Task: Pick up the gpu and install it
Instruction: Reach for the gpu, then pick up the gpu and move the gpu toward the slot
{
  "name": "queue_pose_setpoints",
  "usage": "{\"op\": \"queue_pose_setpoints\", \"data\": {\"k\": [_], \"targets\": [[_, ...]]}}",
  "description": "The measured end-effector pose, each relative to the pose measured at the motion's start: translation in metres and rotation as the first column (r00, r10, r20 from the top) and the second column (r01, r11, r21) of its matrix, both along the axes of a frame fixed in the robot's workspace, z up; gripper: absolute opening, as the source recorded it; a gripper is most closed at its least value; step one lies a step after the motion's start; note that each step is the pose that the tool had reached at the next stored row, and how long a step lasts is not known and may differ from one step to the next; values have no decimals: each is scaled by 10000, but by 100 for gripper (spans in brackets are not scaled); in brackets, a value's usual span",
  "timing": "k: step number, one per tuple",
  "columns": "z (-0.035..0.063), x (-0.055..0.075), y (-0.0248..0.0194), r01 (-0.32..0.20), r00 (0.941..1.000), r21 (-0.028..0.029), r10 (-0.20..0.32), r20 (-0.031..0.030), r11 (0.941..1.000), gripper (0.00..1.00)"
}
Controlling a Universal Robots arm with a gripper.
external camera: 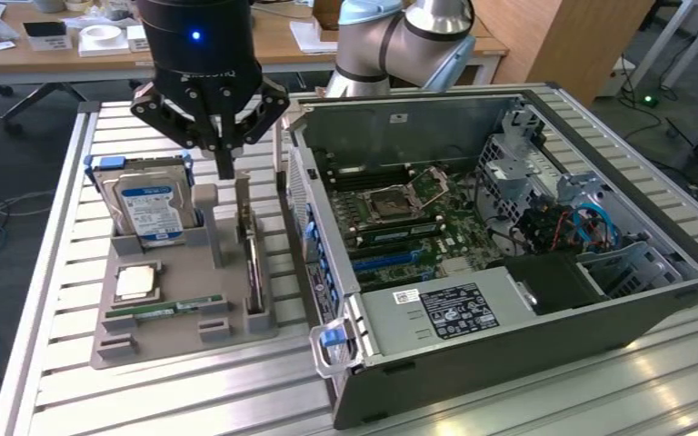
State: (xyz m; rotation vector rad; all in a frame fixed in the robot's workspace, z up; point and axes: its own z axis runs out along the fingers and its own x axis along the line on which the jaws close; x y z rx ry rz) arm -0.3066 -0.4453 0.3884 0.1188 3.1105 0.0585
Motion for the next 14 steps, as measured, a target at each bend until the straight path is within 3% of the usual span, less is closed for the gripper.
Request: {"op": "queue_pose_setpoints", "data": {"k": [14], "targets": [[0,2,0,1,10000,0,-1,0,10000,11]]}}
